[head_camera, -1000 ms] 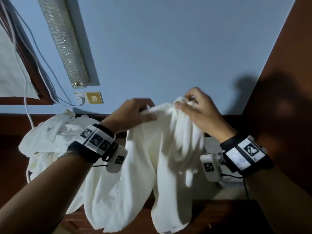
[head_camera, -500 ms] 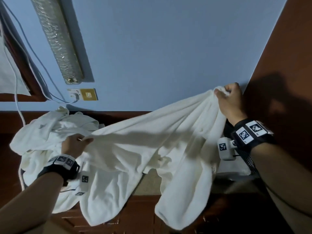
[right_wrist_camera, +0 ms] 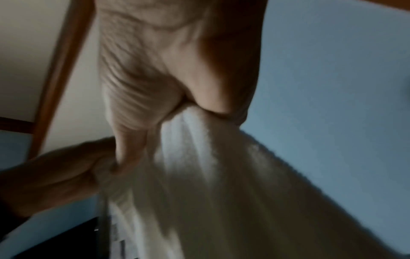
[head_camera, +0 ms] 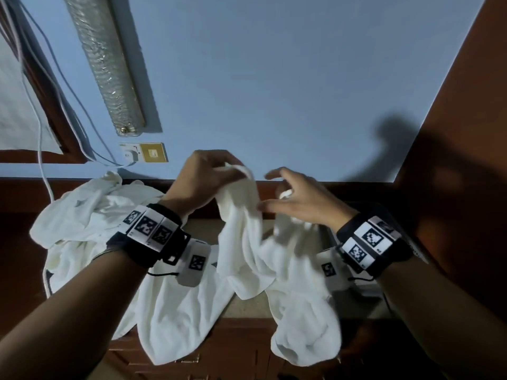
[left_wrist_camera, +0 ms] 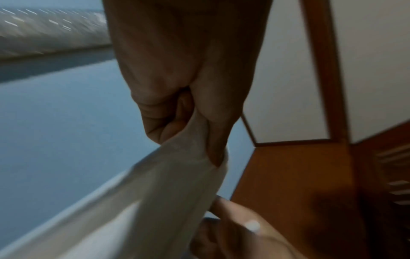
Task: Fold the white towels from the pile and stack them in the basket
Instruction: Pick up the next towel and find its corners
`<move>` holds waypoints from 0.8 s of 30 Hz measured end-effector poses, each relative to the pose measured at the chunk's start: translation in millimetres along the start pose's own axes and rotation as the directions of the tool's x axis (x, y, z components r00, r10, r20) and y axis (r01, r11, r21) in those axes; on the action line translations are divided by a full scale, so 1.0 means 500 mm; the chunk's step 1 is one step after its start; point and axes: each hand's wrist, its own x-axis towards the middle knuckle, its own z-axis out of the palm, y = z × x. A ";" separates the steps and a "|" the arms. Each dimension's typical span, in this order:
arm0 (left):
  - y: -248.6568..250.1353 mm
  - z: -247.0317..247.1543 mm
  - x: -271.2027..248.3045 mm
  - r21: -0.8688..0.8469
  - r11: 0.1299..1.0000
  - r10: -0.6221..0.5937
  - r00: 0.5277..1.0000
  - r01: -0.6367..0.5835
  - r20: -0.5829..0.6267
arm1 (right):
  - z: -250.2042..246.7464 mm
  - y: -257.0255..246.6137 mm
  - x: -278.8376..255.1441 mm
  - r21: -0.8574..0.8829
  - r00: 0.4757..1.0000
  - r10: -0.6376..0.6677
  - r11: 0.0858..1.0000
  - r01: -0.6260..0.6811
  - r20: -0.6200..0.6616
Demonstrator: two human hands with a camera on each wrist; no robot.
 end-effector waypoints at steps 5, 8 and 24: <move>0.042 -0.016 0.004 0.288 0.948 0.079 0.976 -0.136 0.202 | -0.010 -0.048 -0.026 -0.060 0.989 -0.135 0.989 0.132 -0.052; 0.013 -0.043 0.000 0.259 0.962 -0.015 0.935 -0.083 0.354 | -0.047 -0.048 -0.034 -0.053 0.988 -0.157 0.986 0.157 0.008; -0.218 -0.036 -0.013 0.194 0.897 -0.310 0.880 0.396 -0.361 | -0.089 0.203 -0.048 -0.723 0.813 0.500 0.674 -0.149 0.298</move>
